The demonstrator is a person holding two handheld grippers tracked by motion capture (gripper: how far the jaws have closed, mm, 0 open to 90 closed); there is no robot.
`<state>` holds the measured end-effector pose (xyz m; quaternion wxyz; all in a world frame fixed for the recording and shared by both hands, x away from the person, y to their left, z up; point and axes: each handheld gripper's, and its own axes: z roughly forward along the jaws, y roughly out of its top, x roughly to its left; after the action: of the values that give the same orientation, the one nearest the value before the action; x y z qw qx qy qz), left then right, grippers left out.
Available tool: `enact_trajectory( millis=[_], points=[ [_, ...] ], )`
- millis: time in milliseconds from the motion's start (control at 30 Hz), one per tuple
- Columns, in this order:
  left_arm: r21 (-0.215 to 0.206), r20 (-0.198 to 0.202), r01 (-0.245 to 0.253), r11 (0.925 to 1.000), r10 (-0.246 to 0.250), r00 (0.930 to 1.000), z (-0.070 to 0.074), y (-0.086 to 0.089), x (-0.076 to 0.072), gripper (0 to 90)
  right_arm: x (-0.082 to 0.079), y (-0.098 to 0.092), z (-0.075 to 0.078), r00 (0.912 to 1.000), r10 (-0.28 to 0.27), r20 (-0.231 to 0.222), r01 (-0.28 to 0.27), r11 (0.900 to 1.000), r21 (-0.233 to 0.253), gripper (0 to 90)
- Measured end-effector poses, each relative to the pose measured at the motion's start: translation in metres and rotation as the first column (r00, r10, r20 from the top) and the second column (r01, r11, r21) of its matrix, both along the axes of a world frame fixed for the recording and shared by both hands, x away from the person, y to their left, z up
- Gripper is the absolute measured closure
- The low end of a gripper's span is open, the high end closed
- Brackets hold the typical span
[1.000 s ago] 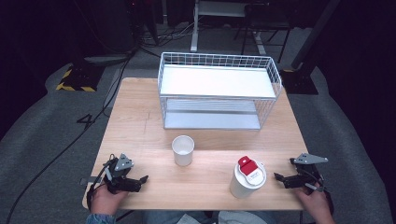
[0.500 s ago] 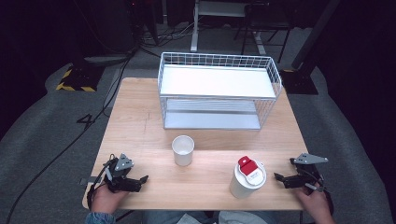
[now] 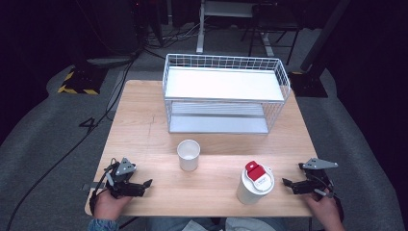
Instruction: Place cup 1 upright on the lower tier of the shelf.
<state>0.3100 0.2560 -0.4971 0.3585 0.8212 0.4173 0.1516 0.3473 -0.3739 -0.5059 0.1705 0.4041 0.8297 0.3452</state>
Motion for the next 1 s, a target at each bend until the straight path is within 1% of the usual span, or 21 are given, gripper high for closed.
enact_trajectory(
  millis=[33, 67, 100, 200, 233, 267, 300, 333, 467, 533, 567, 600, 667, 700, 733, 767, 800, 833, 933, 967, 1000],
  points=[
    [-0.007, 0.009, 0.0, 1.0, 0.0, 1.0, 0.003, 0.0, -0.001, 9.4, 0.0, 0.0, 0.0, 1.0, 0.0, 0.0, 0.0, 1.0, 0.0, 0.4],
    [-0.022, 0.032, -0.006, 0.9997, 0.007, 0.9995, 0.008, 0.0, -0.003, 9.1, 0.0, 0.0, 0.0, 1.0, -0.001, 0.0, 0.001, 1.0, 0.0, 0.4],
    [-0.022, 0.032, -0.006, 0.9997, 0.007, 0.9995, 0.008, 0.0, -0.003, 9.1, 0.0, 0.0, 0.0, 1.0, -0.001, 0.0, 0.001, 1.0, 0.0, 0.4],
    [-0.045, 0.061, -0.012, 0.9989, 0.015, 0.998, 0.014, -0.001, -0.006, 9.2, 0.0, 0.0, 0.0, 1.0, 0.0, 0.0, 0.0, 1.0, 0.0, 0.4],
    [-0.048, 0.072, -0.004, 0.9988, 0.008, 0.9974, 0.016, 0.0, -0.007, 9.2, 0.0, 0.0, 0.0, 1.0, -0.001, 0.0, 0.001, 1.0, 0.0, 0.4],
    [-0.059, 0.076, -0.009, 0.9982, 0.014, 0.997, 0.017, -0.001, -0.008, 9.2, 0.0, 0.0, 0.0, 1.0, -0.001, 0.0, 0.001, 1.0, 0.0, 0.4],
    [-0.056, 0.094, -0.006, 0.9984, 0.011, 0.9955, 0.019, 0.0, -0.009, 9.5, 0.0, 0.0, 0.0, 1.0, 0.0, 0.0, 0.0, 1.0, 0.0, 0.4],
    [-0.064, 0.11, -0.009, 0.9979, 0.016, 0.9938, 0.02, -0.001, -0.01, 10.1, 0.0, 0.0, 0.0, 1.0, -0.001, 0.0, 0.001, 1.0, 0.0, 0.4],
    [-0.101, 0.147, -0.011, 0.9948, 0.026, 0.9888, 0.026, 0.0, -0.014, 10.9, 0.0, 0.0, 0.0, 1.0, -0.001, 0.0, 0.001, 1.0, 0.0, 0.4],
    [-0.123, 0.162, -0.009, 0.9923, 0.029, 0.9863, 0.029, 0.0, -0.016, 11.2, 0.0, 0.0, 0.0, 1.0, -0.001, 0.0, 0.001, 1.0, 0.0, 0.5],
    [-0.15, 0.174, -0.005, 0.9886, 0.031, 0.9843, 0.031, 0.0, -0.017, 11.2, 0.0, 0.0, 0.0, 1.0, -0.001, 0.0, 0.001, 1.0, 0.0, 0.4],
    [-0.15, 0.174, -0.005, 0.9886, 0.031, 0.9843, 0.031, 0.0, -0.017, 11.2, 0.0, 0.0, 0.0, 1.0, -0.001, 0.0, 0.001, 1.0, 0.0, 0.4],
    [-0.174, 0.188, 0.002, 0.9848, 0.032, 0.9817, 0.033, 0.001, -0.018, 11.2, 0.0, 0.0, 0.0, 1.0, -0.001, 0.0, 0.001, 1.0, 0.0, 0.4],
    [-0.178, 0.198, 0.007, 0.984, 0.029, 0.9799, 0.033, 0.001, -0.019, 11.2, 0.0, 0.0, 0.0, 1.0, -0.001, 0.0, 0.001, 1.0, 0.0, 0.4],
    [-0.186, 0.199, 0.002, 0.9826, 0.036, 0.9793, 0.033, 0.001, -0.019, 11.3, 0.0, 0.0, 0.0, 1.0, -0.001, 0.0, 0.001, 1.0, 0.0, 0.4],
    [-0.189, 0.213, 0.005, 0.982, 0.036, 0.9764, 0.033, 0.002, -0.019, 11.4, 0.0, 0.0, 0.0, 1.0, 0.0, 0.0, 0.0, 1.0, 0.0, 0.4],
    [-0.196, 0.217, 0.006, 0.9805, 0.038, 0.9753, 0.034, 0.002, -0.02, 11.4, 0.0, 0.0, 0.0, 1.0, -0.001, 0.0, 0.001, 1.0, 0.0, 0.4],
    [-0.21, 0.224, 0.006, 0.9777, 0.042, 0.9737, 0.034, 0.002, -0.02, 11.4, 0.0, 0.0, 0.0, 1.0, -0.001, 0.0, 0.001, 1.0, 0.0, 0.4],
    [-0.232, 0.252, 0.024, 0.9723, 0.036, 0.9669, 0.037, 0.001, -0.021, 11.4, 0.0, 0.0, 0.0, 1.0, -0.001, -0.001, 0.001, 1.0, 0.0, 0.4],
    [-0.243, 0.258, 0.03, 0.9696, 0.035, 0.9656, 0.038, -0.001, -0.019, 11.4, 0.0, 0.0, 0.0, 1.0, -0.001, 0.0, 0.001, 1.0, 0.0, 0.5],
    [-0.243, 0.258, 0.03, 0.9696, 0.035, 0.9656, 0.038, -0.001, -0.019, 11.4, 0.0, 0.0, 0.0, 1.0, -0.001, 0.0, 0.001, 1.0, 0.0, 0.5]
  ],
)
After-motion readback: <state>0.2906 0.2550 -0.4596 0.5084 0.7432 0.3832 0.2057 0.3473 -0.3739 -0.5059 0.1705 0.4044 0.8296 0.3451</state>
